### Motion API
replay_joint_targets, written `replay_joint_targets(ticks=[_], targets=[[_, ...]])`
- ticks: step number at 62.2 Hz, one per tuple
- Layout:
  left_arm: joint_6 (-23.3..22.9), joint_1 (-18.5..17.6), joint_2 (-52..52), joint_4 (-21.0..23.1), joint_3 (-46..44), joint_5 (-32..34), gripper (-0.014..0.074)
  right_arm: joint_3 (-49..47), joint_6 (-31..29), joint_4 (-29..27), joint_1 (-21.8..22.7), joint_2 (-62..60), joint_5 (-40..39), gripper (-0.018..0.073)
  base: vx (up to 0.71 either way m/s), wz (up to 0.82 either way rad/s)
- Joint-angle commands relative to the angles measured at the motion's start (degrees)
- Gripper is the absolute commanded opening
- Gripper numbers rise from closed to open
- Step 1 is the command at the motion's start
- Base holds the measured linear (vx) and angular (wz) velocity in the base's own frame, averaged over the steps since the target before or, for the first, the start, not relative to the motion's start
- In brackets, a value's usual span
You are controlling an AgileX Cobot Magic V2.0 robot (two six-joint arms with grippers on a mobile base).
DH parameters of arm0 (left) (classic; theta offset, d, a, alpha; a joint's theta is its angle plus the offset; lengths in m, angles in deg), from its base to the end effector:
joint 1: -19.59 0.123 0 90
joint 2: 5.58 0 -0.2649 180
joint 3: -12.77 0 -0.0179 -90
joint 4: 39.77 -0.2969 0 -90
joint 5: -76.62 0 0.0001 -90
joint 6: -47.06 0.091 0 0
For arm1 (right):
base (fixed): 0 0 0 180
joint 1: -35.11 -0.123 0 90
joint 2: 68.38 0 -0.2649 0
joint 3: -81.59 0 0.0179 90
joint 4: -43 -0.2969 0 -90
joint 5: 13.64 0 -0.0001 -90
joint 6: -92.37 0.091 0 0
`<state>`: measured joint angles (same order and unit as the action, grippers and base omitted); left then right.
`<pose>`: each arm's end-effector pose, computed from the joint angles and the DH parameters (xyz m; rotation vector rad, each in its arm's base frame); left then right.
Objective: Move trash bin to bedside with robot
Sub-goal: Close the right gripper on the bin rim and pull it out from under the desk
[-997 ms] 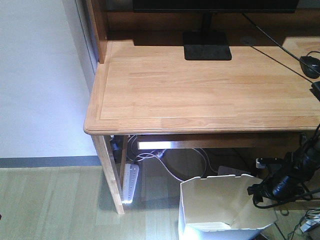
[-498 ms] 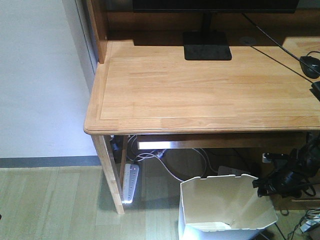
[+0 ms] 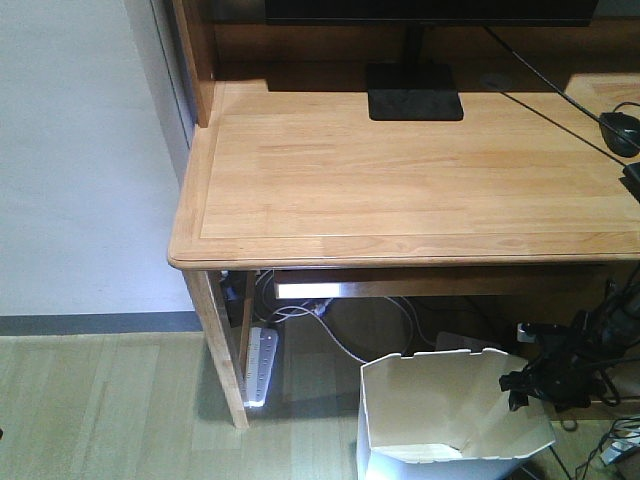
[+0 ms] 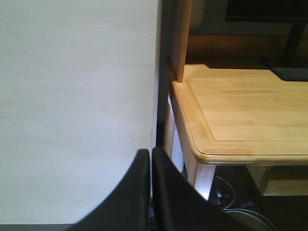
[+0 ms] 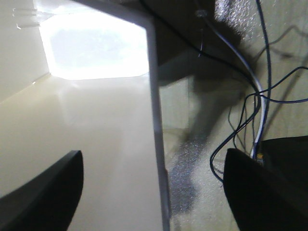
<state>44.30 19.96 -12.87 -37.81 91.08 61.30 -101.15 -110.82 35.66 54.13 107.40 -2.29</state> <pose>0.1212 0.0000 0.1799 -0.0706 1.7602 -0.0623 0.2948 -0.0992 -0.2408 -0.0827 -3.0757 -0.0716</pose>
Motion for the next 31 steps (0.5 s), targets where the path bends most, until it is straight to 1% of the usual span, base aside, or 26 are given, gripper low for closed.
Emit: replay_joint_targets(ticks=[1, 7, 12, 13, 14, 15, 19, 21, 24, 25, 26, 27, 28, 31], targets=[[-0.5, -0.1, 0.6, 0.5, 1.7, 4.2, -0.0006, -3.7, -1.0, -0.4, 0.1, -1.0, 3.7, 0.0507, 0.0, 0.0], [-0.5, -0.1, 0.6, 0.5, 1.7, 4.2, -0.0006, -7.3, -1.0, -1.2, 0.0, 0.9, 7.2, 0.0393, 0.0, 0.0], [-0.5, -0.1, 0.6, 0.5, 1.7, 4.2, -0.0006, -9.5, -2.1, -2.6, 0.0, 1.9, 9.1, 0.0267, 0.0, 0.0], [-0.5, -0.1, 0.6, 0.5, 1.7, 4.2, -0.0006, -9.8, -2.5, -3.4, 0.0, 2.1, 9.4, 0.0224, 0.0, 0.0], [-0.5, -0.1, 0.6, 0.5, 1.7, 4.2, -0.0006, -10.1, -2.9, -3.7, 0.0, 2.1, 9.5, 0.0209, 0.0, 0.0], [-0.5, -0.1, 0.6, 0.5, 1.7, 4.2, -0.0006, -10.3, -3.8, -4.5, 0.0, 2.3, 9.8, 0.0166, 0.0, 0.0], [-0.5, -0.1, 0.6, 0.5, 1.7, 4.2, -0.0006, -10.6, -6.4, -7.9, 0.0, 2.5, 9.9, 0.0047, 0.0, 0.0], [-0.5, -0.1, 0.6, 0.5, 1.7, 4.2, -0.0006, -10.6, -8.8, -10.1, 0.0, 2.5, 9.9, -0.0011, 0.0, 0.0], [-0.5, -0.1, 0.6, 0.5, 1.7, 4.2, -0.0006, -10.6, -12.4, -14.7, 0.0, 2.5, 10.0, -0.0016, 0.0, 0.0], [-0.5, -0.1, 0.6, 0.5, 1.7, 4.2, -0.0006, -10.6, -13.7, -15.5, 0.0, 2.5, 10.0, -0.0015, 0.0, 0.0], [-0.5, -0.1, 0.6, 0.5, 1.7, 4.2, -0.0006, -10.6, -15.2, -17.9, 0.1, 2.5, 10.3, -0.0014, 0.0, 0.0], [-0.5, -0.1, 0.6, 0.5, 1.7, 4.2, -0.0006, -10.6, -16.8, -18.7, 0.1, 2.5, 10.4, -0.0014, 0.0, 0.0], [-0.5, -0.1, 0.6, 0.5, 1.7, 4.2, -0.0006, -10.6, -19.3, -21.4, 0.1, 2.5, 10.8, -0.0013, 0.0, 0.0], [-0.5, -0.1, 0.6, 0.5, 1.7, 4.2, -0.0006, -10.6, -23.8, -27.0, 0.1, 2.5, 12.2, -0.0013, 0.0, 0.0]])
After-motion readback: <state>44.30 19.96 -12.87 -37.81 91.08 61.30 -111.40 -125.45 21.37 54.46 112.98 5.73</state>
